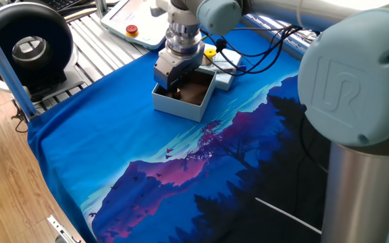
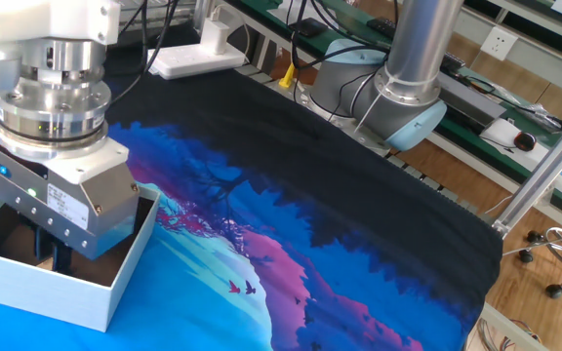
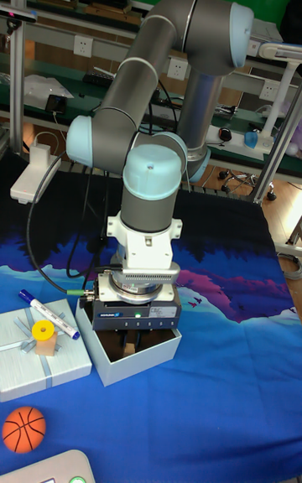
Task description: Take everything out of the gift box
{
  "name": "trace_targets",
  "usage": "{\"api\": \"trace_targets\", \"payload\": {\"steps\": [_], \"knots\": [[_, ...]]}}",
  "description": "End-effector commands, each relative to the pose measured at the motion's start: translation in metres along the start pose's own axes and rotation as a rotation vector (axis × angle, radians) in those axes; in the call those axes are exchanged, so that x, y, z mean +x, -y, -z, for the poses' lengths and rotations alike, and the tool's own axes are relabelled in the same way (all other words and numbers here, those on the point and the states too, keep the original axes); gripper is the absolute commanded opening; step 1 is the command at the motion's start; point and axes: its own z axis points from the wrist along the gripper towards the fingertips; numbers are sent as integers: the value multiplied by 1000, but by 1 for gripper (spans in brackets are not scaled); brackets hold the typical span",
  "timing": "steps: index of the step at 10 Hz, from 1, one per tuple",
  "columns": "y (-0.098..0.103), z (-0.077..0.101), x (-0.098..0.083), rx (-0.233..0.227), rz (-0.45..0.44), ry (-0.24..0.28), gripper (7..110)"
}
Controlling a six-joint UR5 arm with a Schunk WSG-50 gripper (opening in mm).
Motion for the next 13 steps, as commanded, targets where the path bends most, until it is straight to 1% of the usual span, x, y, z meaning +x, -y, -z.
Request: {"api": "trace_targets", "payload": {"steps": [1,3,4,6,7,8,10,11,13], "knots": [[1,-1,-3,-2,-11,5,22],[-1,1,-3,-6,28,4,22],[3,4,-3,6,51,0,44],[2,2,-6,0,44,9,44],[0,-4,-8,1,30,17,44],[0,-8,-7,4,20,19,44],[-1,-9,-6,2,17,17,44],[0,-10,-5,4,15,16,44],[4,-3,-2,16,-2,1,44]]}}
